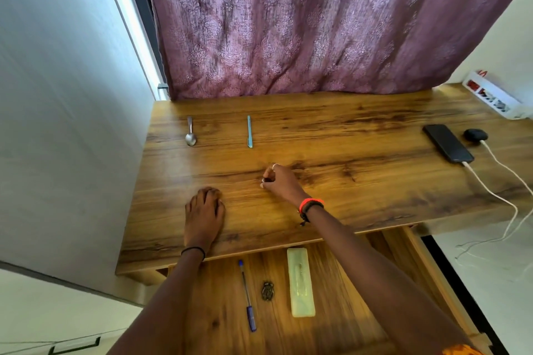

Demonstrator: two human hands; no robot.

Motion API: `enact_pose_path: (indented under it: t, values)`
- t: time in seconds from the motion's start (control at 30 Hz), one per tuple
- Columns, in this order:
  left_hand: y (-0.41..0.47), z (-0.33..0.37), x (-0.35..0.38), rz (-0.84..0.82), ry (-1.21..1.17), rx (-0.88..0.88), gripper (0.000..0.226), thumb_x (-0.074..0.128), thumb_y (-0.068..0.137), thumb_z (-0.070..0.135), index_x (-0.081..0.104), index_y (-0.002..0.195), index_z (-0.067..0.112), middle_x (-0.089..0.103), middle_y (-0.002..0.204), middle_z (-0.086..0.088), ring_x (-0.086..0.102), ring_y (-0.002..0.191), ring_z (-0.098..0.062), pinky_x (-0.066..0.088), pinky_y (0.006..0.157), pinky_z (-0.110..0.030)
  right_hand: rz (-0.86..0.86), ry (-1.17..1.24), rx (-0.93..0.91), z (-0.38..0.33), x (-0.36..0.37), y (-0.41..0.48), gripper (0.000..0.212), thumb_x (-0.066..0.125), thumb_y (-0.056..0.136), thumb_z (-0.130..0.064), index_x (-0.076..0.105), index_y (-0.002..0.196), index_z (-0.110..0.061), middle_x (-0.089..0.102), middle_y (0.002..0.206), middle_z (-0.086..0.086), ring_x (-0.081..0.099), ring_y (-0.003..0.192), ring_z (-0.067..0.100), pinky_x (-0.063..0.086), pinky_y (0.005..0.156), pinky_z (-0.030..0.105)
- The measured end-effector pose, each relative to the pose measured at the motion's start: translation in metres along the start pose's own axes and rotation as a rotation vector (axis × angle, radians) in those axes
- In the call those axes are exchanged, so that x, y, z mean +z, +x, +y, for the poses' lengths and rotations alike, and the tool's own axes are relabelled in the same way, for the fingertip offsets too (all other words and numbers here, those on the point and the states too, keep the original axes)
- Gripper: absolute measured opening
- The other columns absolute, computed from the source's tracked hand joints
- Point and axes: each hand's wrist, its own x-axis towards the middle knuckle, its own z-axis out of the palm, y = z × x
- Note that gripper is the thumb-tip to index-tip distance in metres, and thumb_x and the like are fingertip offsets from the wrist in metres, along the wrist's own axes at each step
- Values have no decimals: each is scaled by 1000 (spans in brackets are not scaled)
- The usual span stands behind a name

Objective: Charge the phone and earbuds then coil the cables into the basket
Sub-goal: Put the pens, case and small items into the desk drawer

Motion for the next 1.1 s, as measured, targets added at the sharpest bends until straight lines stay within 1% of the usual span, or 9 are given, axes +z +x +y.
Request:
enact_pose_path:
  t: [0.2, 0.3, 0.47, 0.53, 0.6, 0.7, 0.77, 0.93, 1.1]
  values:
    - [2, -2, 3, -3, 35, -15, 22, 46, 91, 24, 52, 112, 20, 49, 118, -3, 49, 107, -23, 37, 95, -40, 64, 256, 181, 29, -40, -79, 31, 77, 74, -14, 64, 99, -3, 67, 91, -1, 63, 85, 10, 50, 74, 19]
    - [0, -1, 4, 6, 47, -4, 22, 46, 91, 24, 52, 112, 19, 50, 118, -4, 49, 106, -24, 37, 94, -40, -97, 298, 250, 54, -61, -127, 30, 79, 72, -16, 64, 99, -11, 70, 92, -1, 67, 85, 12, 55, 75, 23]
    - [-1, -3, 4, 2, 21, 2, 22, 45, 92, 22, 51, 113, 18, 49, 119, -4, 48, 108, -24, 36, 96, -41, -248, 34, 361, 98, -64, -176, 28, 80, 68, -20, 67, 93, -17, 72, 87, -5, 67, 80, 8, 55, 80, 26]
    - [-1, -3, 4, -2, 17, 10, 23, 44, 92, 22, 51, 114, 18, 48, 119, -5, 48, 109, -24, 36, 96, -41, -232, -41, 405, 113, -51, -181, 27, 79, 69, -16, 66, 93, -12, 68, 84, -5, 62, 71, 3, 50, 63, 10]
    - [-1, -3, 5, -4, 23, 13, 23, 45, 92, 22, 51, 114, 18, 48, 119, -6, 48, 108, -25, 37, 95, -41, -162, -48, 450, 130, -34, -179, 23, 77, 70, -7, 62, 89, -8, 64, 79, 0, 60, 65, 5, 47, 55, 11]
    - [0, -4, 6, 9, 50, 2, 24, 47, 90, 20, 53, 113, 16, 50, 117, -7, 50, 106, -27, 38, 94, -42, -80, -120, 478, 157, -11, -173, 22, 75, 71, -7, 58, 82, -16, 63, 82, 1, 64, 80, 17, 56, 76, 33]
    - [0, -4, 6, 9, 53, 0, 24, 48, 89, 19, 54, 113, 15, 51, 117, -7, 50, 105, -27, 39, 93, -42, -37, -198, 468, 174, 2, -170, 22, 74, 72, -11, 57, 79, -23, 66, 84, 0, 64, 82, 17, 55, 78, 40]
    - [0, -5, 6, 2, 65, 2, 23, 47, 90, 20, 53, 112, 14, 50, 117, -8, 50, 106, -28, 39, 94, -42, 22, -270, 472, 175, 10, -167, 20, 72, 76, -13, 59, 91, -16, 64, 95, 4, 64, 87, 20, 55, 79, 40]
    - [2, -6, 5, -5, 55, 8, 24, 47, 91, 20, 52, 113, 13, 50, 117, -9, 50, 106, -28, 40, 93, -43, -47, -325, 519, 145, -18, -166, 25, 69, 81, -15, 60, 102, -5, 64, 103, 11, 61, 93, 23, 44, 71, 26]
